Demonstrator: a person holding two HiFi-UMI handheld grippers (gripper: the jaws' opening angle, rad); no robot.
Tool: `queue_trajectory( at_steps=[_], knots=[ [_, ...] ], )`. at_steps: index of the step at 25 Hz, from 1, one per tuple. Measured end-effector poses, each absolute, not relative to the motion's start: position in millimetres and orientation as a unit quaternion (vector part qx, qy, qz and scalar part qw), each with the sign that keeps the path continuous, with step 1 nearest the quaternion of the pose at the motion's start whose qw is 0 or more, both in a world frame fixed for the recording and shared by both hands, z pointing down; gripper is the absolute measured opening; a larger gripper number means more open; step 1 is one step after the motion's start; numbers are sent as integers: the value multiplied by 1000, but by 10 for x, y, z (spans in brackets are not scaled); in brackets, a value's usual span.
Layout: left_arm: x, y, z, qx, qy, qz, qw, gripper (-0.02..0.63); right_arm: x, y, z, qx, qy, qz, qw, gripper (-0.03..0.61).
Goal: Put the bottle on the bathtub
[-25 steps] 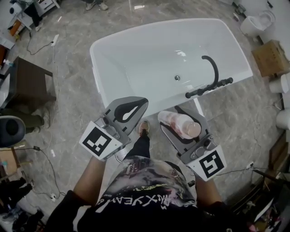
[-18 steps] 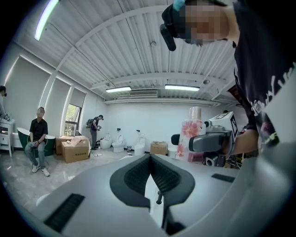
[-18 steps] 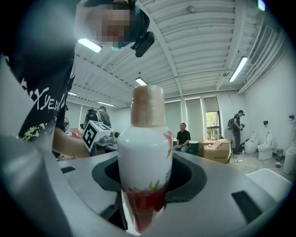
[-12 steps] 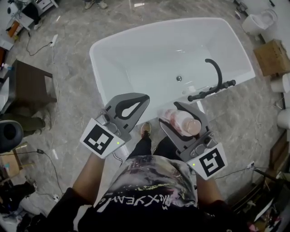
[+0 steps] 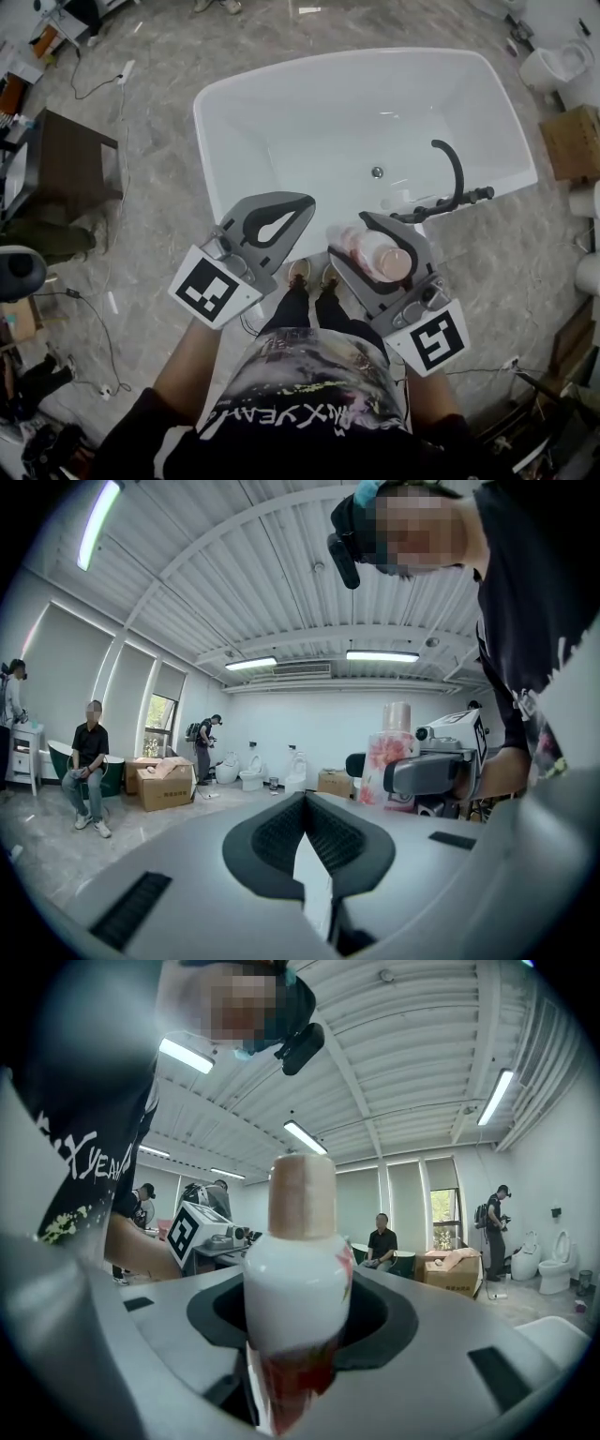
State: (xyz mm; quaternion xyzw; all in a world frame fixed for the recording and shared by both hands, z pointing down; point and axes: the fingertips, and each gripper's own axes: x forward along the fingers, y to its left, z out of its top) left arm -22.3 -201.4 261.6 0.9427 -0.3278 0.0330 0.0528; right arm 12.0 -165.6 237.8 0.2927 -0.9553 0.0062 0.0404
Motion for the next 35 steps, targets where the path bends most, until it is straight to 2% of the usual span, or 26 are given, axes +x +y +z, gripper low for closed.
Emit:
queue_trajectory(
  at_steps=[12, 35],
  knots=[
    [-59, -2275, 2933, 933, -350, 43, 72, 11, 207, -2053, 2980, 269, -961, 49, 31, 209],
    [-119, -2354, 3818, 925, -364, 47, 95, 11, 139, -2177, 3795, 269, -961, 50, 46, 209]
  ],
)
